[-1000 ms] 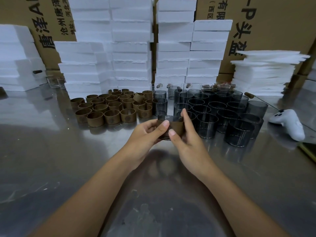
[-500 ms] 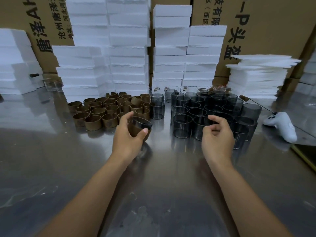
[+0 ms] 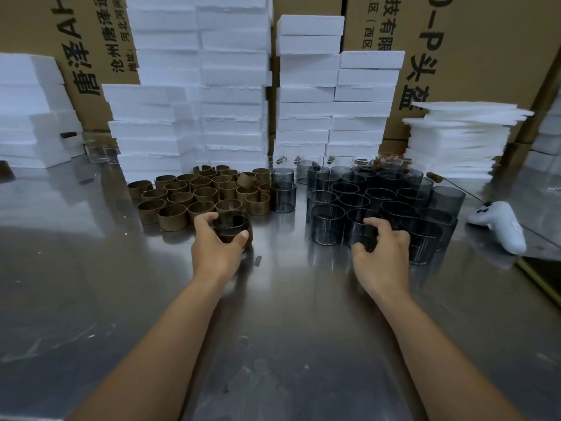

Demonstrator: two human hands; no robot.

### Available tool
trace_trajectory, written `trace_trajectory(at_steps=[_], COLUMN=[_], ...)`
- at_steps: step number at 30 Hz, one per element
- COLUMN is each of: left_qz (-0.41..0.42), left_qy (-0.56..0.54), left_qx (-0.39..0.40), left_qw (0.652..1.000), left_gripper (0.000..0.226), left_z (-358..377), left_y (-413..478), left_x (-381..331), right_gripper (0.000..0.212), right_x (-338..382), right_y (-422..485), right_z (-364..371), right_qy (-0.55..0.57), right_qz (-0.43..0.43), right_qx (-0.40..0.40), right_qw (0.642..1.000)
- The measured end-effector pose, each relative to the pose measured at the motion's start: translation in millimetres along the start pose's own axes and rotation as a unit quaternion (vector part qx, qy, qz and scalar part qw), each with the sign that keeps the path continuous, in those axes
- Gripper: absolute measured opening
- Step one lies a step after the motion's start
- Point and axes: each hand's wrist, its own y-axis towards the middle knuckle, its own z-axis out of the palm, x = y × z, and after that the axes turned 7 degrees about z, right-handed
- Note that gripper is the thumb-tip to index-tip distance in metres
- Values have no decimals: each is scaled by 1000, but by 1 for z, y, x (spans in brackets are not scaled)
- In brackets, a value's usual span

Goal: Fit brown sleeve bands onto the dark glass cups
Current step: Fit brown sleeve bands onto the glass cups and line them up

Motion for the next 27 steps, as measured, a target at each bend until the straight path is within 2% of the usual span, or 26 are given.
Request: trace_trajectory(at_steps=[2, 5, 8, 12, 15, 17, 22, 27], left_qz=[17, 114, 212, 266, 282, 294, 327, 335], left_qy=[11, 48, 27, 12, -7, -15, -9, -10], left_qx=[-6, -35, -29, 40, 72, 92, 128, 151], left_qw=[1000, 992, 976, 963, 957, 951, 936, 930], left_gripper=[59, 62, 51, 40, 35, 33, 32, 33], left_z=[0, 1, 5, 11, 13, 15, 18, 19], left_y=[-2, -7, -15, -22, -25, -28, -35, -39], left_x=[-3, -11, -21, -25, -28, -30, -32, -35], right_gripper=[31, 25, 37, 45, 70, 84, 54, 48], right_x=[0, 0, -1, 1, 10, 17, 24, 23], right_y=[0, -1, -1, -3, -8, -13, -20, -18], right_z=[1, 3, 5, 5, 5, 8, 14, 13], right_qy=[0, 1, -12, -30, 33, 100, 151, 157], right_qz=[-11, -9, 1, -31, -72, -62, -34, -14], right_qx=[-28, -34, -12, -4, 12, 55, 147, 166], right_qw=[1000, 999, 1000, 999, 997, 992, 977, 973])
